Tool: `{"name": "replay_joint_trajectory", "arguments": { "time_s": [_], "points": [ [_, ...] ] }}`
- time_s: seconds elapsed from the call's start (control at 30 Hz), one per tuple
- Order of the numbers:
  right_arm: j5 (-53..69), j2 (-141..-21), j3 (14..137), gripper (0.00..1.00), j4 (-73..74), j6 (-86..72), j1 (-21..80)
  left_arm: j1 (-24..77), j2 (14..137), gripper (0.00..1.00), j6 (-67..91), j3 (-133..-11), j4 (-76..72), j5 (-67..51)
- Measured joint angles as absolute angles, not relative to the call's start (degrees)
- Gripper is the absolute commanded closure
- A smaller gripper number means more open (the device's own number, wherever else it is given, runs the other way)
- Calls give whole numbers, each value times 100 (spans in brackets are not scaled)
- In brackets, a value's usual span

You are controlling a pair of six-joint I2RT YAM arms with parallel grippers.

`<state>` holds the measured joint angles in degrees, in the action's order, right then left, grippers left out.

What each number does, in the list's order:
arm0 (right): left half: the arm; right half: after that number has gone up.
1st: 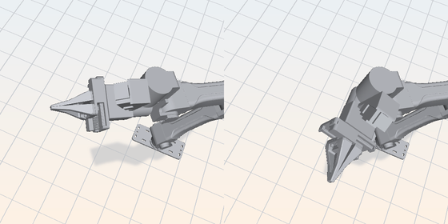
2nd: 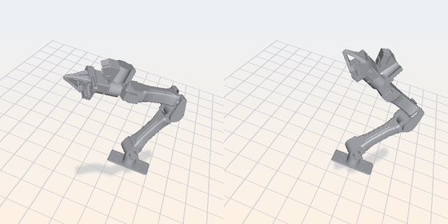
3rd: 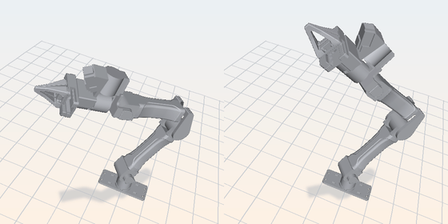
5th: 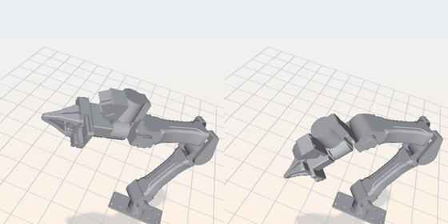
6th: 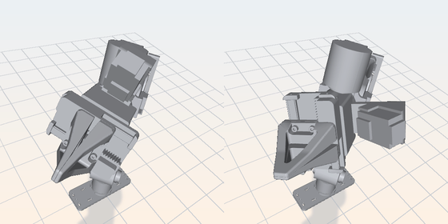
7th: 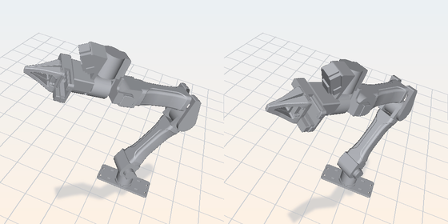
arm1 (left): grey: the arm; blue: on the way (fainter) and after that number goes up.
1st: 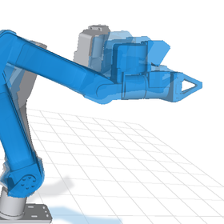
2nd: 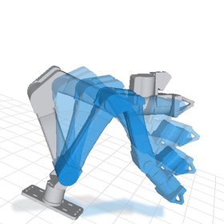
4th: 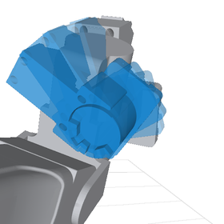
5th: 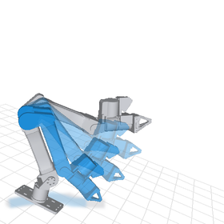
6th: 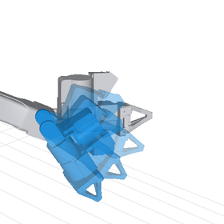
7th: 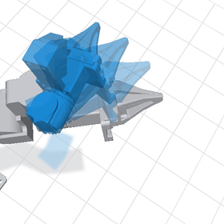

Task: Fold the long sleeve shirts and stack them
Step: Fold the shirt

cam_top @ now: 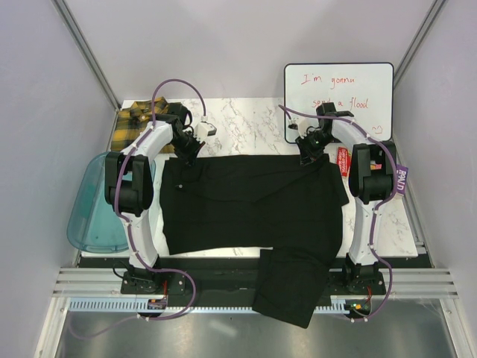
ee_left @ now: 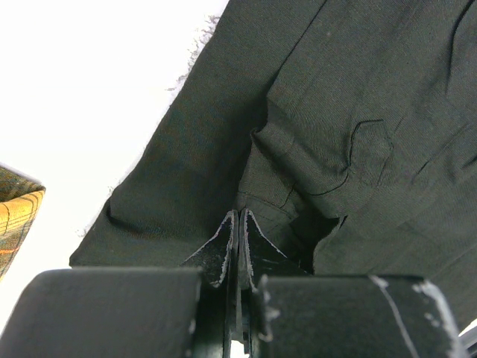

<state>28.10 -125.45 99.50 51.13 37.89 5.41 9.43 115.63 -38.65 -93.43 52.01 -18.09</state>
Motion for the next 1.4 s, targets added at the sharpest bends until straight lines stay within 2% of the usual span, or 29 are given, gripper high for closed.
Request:
{"name": "replay_joint_trajectory", "arguments": {
  "time_s": [0.07, 0.73, 0.9, 0.93, 0.97, 1.03, 1.07, 1.2, 1.4],
  "points": [
    [2799, -12545, 9950, 100, 5148, 3815, 541, 943, 11563, 98, -3865, -9343, 5201, -1809],
    [2746, -12510, 9944, 100, 5487, 4187, 193, 947, 11568, 98, -3852, -9424, 5325, -1855],
    [2696, -12510, 9946, 64, 5494, 4156, 220, 947, 11668, 97, -3848, -9426, 5310, -1787],
    [2687, -12510, 9946, 58, 5498, 4145, 222, 947, 11705, 90, -3841, -9426, 5301, -1745],
    [2685, -12508, 9946, 47, 5505, 4121, 224, 947, 11738, 76, -3833, -9426, 5288, -1680],
    [2685, -12466, 9946, 44, 5522, 4060, 224, 947, 11762, 63, -3791, -9426, 5242, -1553],
    [2687, -12422, 9946, 43, 5529, 4016, 224, 947, 11758, 61, -3739, -9426, 5223, -1496],
    [2718, -12025, 9948, 44, 5535, 3859, 226, 950, 11493, 60, -3559, -9238, 5061, -1527],
    [2805, -10951, 9476, 46, 5402, 3618, 331, 1052, 10429, 60, -3350, -8195, 4971, -1682]
  ]
}}
